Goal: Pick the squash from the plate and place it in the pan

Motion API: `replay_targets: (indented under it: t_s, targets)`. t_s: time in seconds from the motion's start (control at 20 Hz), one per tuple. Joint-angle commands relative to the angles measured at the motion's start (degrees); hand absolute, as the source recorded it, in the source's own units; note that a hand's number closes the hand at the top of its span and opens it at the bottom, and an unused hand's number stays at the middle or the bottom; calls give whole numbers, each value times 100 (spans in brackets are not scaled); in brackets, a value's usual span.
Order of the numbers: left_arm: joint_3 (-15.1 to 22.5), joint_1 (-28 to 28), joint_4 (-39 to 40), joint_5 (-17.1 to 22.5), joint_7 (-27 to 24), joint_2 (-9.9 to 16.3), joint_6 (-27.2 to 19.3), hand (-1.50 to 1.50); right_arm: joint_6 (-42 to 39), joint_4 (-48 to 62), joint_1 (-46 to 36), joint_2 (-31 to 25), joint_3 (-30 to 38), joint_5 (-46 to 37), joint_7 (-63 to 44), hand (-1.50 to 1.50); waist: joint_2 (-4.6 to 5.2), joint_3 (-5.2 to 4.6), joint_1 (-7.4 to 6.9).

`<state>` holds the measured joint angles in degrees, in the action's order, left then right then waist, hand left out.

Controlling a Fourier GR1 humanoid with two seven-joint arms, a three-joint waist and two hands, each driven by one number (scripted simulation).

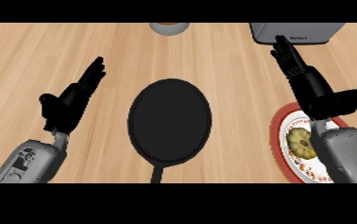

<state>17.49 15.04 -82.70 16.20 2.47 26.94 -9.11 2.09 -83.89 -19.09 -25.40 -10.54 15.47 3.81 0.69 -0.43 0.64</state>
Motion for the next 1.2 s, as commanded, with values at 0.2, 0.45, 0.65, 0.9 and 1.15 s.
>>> replay_targets:
  t_s: [0.2,0.45,0.65,0.9,1.15]
  targets:
    - [-312,-981,-14,-589,-43,403,-544,0,479,-392,331,-496,137,-966,-74,-150,-104,42,-122]
    - [-223,-1397,3,-596,147,290,-784,0,2238,-132,1332,-1017,1064,-1877,-591,-150,-215,44,263]
    - [-275,-1743,-432,-599,142,394,-807,0,2035,-1029,2549,-1773,765,-2600,-1160,-150,-164,29,147]
    - [-256,-2023,-490,-651,-52,383,-778,0,1326,-1981,3006,-2986,707,-3324,-2072,-150,-140,19,90]
    - [2,-1712,-611,-888,344,105,-898,0,149,-2824,2809,-3453,397,-3309,-3292,-150,-88,28,-9]
